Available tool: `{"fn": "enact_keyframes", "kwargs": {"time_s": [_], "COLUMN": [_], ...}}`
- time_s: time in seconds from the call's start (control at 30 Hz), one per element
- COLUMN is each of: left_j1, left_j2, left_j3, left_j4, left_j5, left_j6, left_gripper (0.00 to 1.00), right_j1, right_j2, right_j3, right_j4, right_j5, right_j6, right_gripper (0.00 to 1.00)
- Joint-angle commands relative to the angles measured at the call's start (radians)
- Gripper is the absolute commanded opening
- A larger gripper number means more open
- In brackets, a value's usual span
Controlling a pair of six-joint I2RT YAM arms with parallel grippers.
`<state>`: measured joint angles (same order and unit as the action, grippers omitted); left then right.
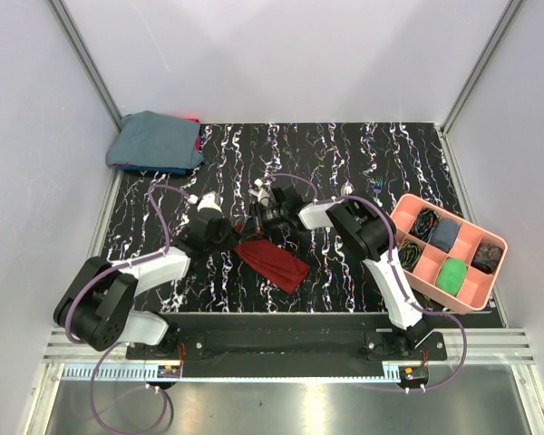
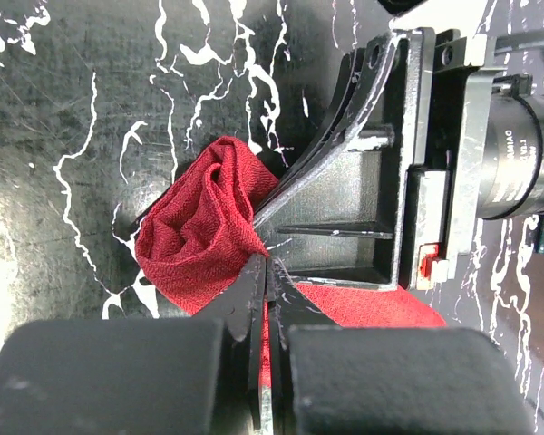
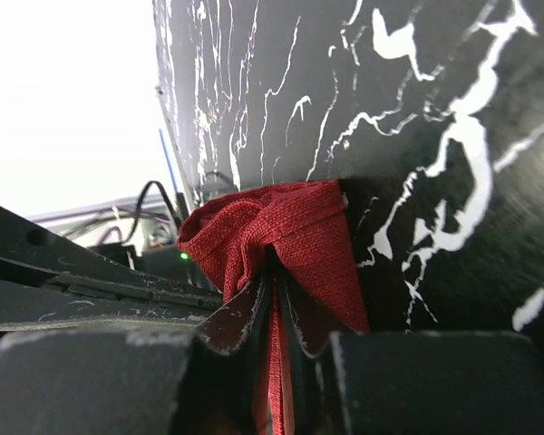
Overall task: Fold the napkin into a case and place the utensils inside
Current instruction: Stuff the top corner of the smaller-rectangle-folded napkin into the folded napkin.
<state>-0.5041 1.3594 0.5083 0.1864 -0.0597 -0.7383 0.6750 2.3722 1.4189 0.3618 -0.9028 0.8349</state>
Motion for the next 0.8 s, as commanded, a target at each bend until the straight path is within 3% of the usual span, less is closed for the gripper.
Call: {"fn": "enact_keyframes", "kwargs": {"time_s": [0.0, 0.23, 0.37, 0.5, 0.6, 0.77], "left_j1": [-0.01, -0.01, -0.005, 0.004, 0.019, 0.087], "left_j2": [-0.066, -0.086, -0.152, -0.236, -0.292, -0.229], "left_j3": [-0.025, -0.01, -0.047, -0.044, -0.047, -0.051], "left_j4": [0.059, -0.088, -0.085, -0.148, -0.183, -0.176], "left_j5": [-0.003, -0.097, -0.112, -0.156, -0.186, -0.117], "left_j6": [-0.025, -0.055, -0.067, -0.073, -0.088, -0.104], "left_gripper": [0.0, 0.01, 0.25, 0.41, 0.42, 0.3], "right_j1": [0.023, 0.011, 0.008, 0.009, 0.008, -0.003], "right_j2": [0.001, -0.073, -0.068, -0.071, -0.091, -0.12], "right_j3": [0.023, -0.046, -0.041, -0.049, -0.06, -0.063], "right_j4": [-0.147, -0.05, -0.032, -0.018, -0.008, 0.0], "right_j5": [0.03, 0.031, 0.016, 0.005, 0.008, 0.01], "right_j6": [-0.145, -0.068, -0.043, -0.037, -0.033, -0.016], "right_gripper": [0.16, 0.16, 0.16, 0.16, 0.16, 0.17]}}
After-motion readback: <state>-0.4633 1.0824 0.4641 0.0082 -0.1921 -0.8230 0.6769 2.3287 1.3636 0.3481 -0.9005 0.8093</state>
